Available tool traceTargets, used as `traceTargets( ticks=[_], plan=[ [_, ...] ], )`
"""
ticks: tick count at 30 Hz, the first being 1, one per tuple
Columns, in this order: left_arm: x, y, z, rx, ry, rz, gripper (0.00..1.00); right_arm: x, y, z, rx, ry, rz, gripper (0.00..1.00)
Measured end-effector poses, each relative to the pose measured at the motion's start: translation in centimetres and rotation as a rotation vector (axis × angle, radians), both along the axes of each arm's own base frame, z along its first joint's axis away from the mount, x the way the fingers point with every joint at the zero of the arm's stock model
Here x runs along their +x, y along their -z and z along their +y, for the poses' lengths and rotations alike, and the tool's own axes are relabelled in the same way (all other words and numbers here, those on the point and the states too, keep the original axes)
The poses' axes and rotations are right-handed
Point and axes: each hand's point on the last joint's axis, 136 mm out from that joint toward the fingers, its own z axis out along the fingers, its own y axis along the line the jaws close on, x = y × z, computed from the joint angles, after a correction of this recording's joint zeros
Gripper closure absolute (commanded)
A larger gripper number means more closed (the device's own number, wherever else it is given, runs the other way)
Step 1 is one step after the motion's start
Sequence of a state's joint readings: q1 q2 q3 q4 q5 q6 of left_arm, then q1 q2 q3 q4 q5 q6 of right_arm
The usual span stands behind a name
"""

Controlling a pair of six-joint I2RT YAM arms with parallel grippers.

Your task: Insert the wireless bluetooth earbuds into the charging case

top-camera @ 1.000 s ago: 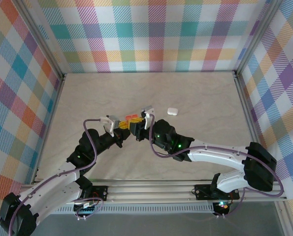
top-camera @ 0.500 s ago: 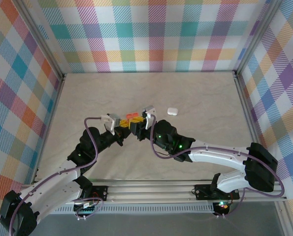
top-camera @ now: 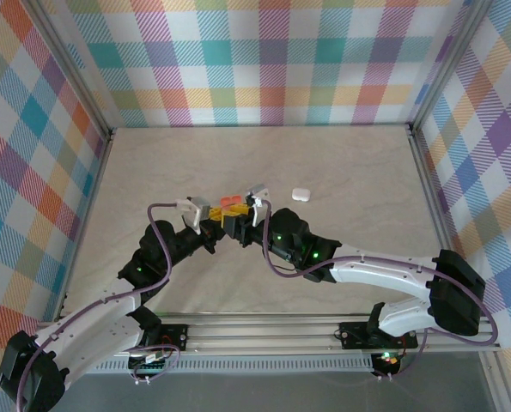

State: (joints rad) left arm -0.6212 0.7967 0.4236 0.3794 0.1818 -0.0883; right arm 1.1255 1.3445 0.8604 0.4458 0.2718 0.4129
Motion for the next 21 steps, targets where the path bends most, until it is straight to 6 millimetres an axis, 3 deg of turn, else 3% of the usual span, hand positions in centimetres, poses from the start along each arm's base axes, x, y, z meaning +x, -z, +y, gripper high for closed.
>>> traceTargets(
  ticks=[11,21],
  plan=[
    [-0.03,0.09,0.05,0.003,-0.002,0.004,1.0,-0.25,0.0,0.19,-0.004,-0.018,0.005,0.67],
    [-0.1,-0.3,0.06,-0.001,0.001,-0.007,1.0,-0.44,-0.27,-0.04,-0.015,-0.016,0.04,0.59]
  ],
)
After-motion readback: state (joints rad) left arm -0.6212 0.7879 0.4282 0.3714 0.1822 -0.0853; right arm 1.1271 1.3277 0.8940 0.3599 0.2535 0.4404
